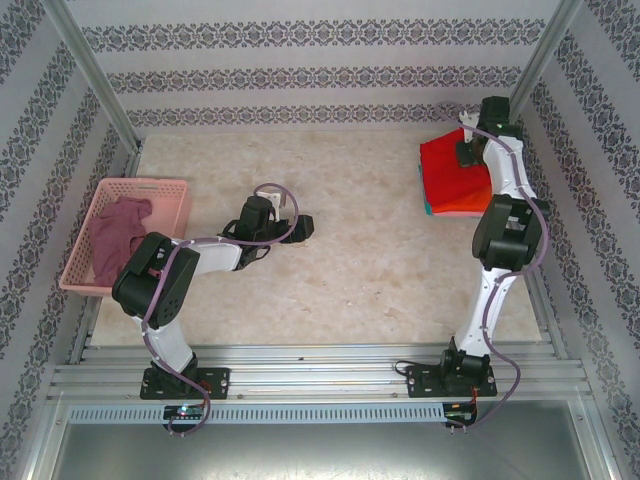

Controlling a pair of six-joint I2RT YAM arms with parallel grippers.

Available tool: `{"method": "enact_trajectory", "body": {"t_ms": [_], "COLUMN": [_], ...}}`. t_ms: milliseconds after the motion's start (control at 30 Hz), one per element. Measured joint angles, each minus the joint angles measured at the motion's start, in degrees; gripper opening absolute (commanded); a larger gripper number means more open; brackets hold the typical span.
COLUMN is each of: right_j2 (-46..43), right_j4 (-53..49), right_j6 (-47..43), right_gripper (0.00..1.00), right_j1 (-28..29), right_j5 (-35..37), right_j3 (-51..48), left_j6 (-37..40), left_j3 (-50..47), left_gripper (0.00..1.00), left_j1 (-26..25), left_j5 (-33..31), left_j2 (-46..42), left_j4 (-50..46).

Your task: Fold and stack the t-shirts

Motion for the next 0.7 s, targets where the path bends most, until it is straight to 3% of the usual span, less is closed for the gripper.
{"method": "enact_trajectory", "body": {"t_ms": [233,300,367,433,467,600,700], "right_j2": [1.5,1.6,1.6,1.6,1.6,1.0,-0.8], "right_j4": [-0.1,-0.2,-0.5,-0.5,-0.4,0.8,1.8], "right_j6": [1.6,2.1,2.5,2.9,3.0,4.0,5.3], "right_gripper": [0.0,0.06,0.28,0.64,0.73,0.85,0.88], "right_j1": [-1.3,-1.5,-1.7,-1.7,-1.7,-1.7,-1.7], "right_j5": [3.2,3.7,4.3,4.7,4.9,6.1,6.8], "right_j3": [-0.2,-0.2,0.2,0.2,0.2,-1.1,-3.0], "left_j6": [-0.4,-0.5,-0.8,-0.9,-1.0,-1.3,-1.3], "left_j3": [0.0,0.0,0.0,0.0,0.0,0.0,0.0], "left_gripper": [1.0,1.0,1.0,1.0,1.0,1.0,1.0], "left_j1": [0.0,0.0,0.0,0.0,0.0,0.0,0.0], "left_j5": [0.7,0.9,1.1,1.3,1.3,1.3,1.4], "left_j2": [0.0,0.2,0.4,0.6,0.6,0.7,0.7], "left_j4": [0.1,0.3,0.6,0.9,0.9,1.0,1.0]}}
